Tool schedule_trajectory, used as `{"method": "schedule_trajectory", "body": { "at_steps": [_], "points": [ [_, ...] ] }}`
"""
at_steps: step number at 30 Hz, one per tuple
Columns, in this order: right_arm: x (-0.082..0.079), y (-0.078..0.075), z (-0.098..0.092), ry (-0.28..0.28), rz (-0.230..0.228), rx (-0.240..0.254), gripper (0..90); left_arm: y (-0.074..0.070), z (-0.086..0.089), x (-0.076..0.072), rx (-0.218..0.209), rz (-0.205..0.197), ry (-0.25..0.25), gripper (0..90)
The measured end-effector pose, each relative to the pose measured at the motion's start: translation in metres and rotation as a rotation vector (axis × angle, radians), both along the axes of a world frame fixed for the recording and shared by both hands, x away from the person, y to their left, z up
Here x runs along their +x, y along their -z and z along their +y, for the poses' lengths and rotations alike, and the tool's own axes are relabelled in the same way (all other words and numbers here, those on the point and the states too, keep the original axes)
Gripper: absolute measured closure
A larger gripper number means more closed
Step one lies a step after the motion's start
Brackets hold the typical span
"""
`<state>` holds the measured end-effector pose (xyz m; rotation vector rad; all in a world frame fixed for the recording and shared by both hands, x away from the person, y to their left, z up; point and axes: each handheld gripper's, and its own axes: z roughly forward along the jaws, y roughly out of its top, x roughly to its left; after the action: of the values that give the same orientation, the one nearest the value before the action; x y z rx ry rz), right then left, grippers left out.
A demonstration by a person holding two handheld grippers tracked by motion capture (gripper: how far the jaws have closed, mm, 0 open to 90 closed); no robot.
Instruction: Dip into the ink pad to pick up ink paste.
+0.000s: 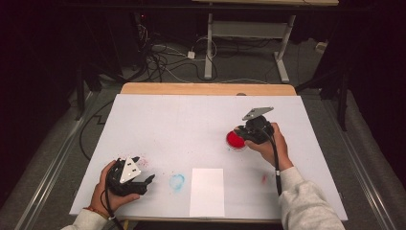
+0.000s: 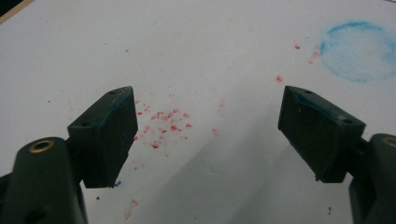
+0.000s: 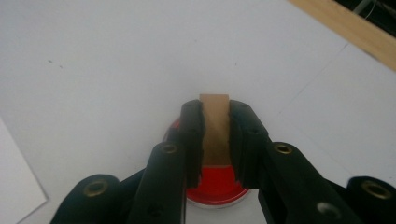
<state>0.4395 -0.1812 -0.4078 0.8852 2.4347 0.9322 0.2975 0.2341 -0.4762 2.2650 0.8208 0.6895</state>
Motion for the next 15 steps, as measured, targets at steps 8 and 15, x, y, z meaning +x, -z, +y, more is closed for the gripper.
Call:
{"method": "schedule_trajectory", "body": {
  "at_steps": [8,15],
  "points": [
    [-0.013,-0.028,-0.006,-0.010,-0.055,0.032,76.4,0.000,-0.001,0.000,-0.001,0.000,0.004,19.5],
    [-0.020,-0.039,-0.009,-0.009,-0.086,0.045,76.4,0.000,0.000,0.000,-0.004,0.001,0.002,19.5]
  ]
}}
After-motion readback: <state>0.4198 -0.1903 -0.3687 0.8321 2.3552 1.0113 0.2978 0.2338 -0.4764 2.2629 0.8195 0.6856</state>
